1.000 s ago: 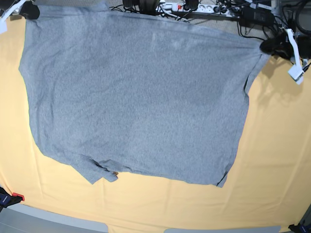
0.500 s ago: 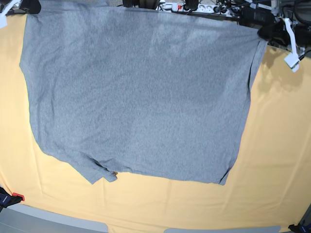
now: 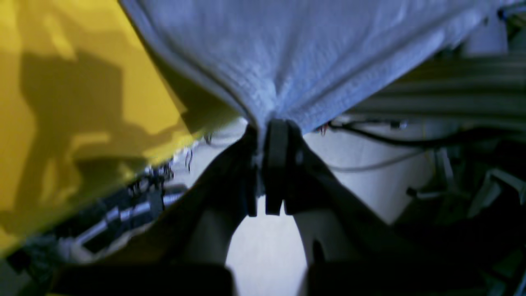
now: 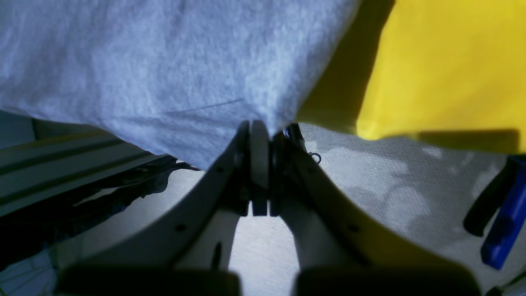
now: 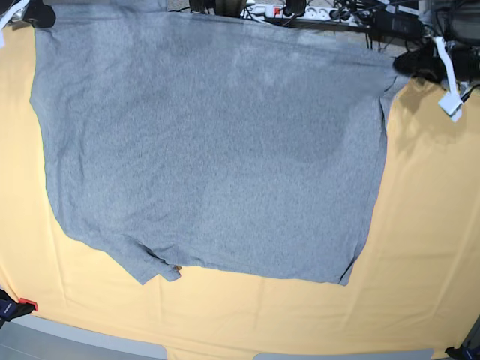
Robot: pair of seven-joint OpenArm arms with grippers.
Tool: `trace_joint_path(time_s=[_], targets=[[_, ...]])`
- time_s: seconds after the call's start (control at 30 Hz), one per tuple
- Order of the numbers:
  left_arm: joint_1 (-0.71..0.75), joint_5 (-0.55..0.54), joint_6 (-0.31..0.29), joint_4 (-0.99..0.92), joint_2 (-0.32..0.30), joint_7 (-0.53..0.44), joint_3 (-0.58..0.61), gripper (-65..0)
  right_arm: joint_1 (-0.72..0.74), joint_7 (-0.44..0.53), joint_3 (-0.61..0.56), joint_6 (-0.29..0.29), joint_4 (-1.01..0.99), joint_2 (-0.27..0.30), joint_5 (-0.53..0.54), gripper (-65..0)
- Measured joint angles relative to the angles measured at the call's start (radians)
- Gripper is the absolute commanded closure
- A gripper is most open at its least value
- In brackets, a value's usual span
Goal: Layout the t-shirt on the table in an organized manner, then fold the t-shirt properly
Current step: 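Lift the shoulder edge with both grippers and stretch it taut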
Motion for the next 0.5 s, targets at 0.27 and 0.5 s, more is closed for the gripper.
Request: trace_joint_path(time_s=[0.27,0.5], targets=[[-0.122,0.003,0.001,0.0,0.071,0.006,-0.001,0.0,0.078,-0.003,0.001,0.0,0.0,-0.002,0.023,0.0],[-0.182,0.003,0.0,0.0,0.073,0.009,-0.001,0.0,0.149,-0.004,0.001,0.0,0.0,-0.002,0.022,0.0]])
